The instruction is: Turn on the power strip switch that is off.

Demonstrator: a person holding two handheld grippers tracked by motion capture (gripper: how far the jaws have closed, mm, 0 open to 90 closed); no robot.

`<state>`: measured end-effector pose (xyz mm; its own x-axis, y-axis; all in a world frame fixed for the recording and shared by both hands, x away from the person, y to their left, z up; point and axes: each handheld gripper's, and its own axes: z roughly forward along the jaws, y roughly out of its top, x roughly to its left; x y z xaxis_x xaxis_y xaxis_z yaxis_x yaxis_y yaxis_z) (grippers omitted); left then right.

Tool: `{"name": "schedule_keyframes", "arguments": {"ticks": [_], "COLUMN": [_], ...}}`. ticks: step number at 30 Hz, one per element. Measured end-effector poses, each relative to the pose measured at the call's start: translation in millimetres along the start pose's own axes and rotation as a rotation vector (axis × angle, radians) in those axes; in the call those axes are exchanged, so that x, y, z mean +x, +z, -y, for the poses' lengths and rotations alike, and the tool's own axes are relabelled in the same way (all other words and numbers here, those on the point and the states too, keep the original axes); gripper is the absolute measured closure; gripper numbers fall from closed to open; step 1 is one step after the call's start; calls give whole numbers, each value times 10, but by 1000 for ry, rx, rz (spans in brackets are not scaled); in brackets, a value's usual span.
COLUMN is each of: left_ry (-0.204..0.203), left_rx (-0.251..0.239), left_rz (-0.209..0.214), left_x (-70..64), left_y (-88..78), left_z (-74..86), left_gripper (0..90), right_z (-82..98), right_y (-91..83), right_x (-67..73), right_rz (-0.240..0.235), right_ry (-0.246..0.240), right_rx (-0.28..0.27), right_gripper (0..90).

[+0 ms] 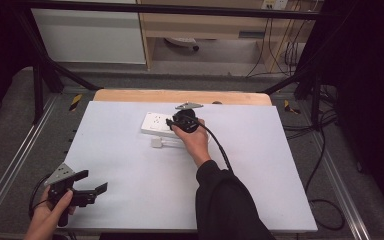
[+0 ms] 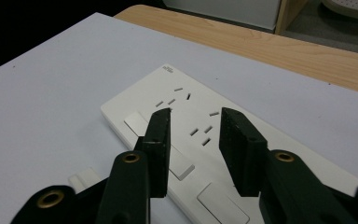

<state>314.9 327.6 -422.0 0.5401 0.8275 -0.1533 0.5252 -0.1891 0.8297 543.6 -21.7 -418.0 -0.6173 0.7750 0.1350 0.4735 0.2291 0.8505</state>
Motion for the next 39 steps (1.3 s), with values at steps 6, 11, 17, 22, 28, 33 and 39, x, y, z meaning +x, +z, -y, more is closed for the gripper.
{"name": "schedule_keyframes", "arguments": {"ticks": [6, 11, 17, 22, 28, 33, 39], "left_ry": [2, 2, 8, 9, 9, 10, 10], "left_rx": [0, -1, -1, -2, -1, -2, -1], "left_rz": [1, 2, 3, 3, 3, 2, 2], "left_x": [-1, -1, -4, -4, -4, -4, -5], "left_y": [-1, 0, -3, -3, -4, -3, -2], "left_z": [0, 1, -1, 0, 0, 0, -1], "left_gripper": [78, 78, 78, 78, 78, 78, 78], "right_z": [47, 60, 69, 85, 112, 134, 205], "right_y": [56, 69, 75, 88, 113, 121, 133], "right_x": [71, 85, 111, 134, 159, 163, 123], "right_rz": [1, 6, 9, 10, 9, 19, 39], "right_ry": [-19, -21, -27, -34, -48, -56, -51], "right_rx": [-8, -17, -28, -25, -19, -15, -15], "right_gripper": [732, 774, 835, 871, 899, 900, 900]}}
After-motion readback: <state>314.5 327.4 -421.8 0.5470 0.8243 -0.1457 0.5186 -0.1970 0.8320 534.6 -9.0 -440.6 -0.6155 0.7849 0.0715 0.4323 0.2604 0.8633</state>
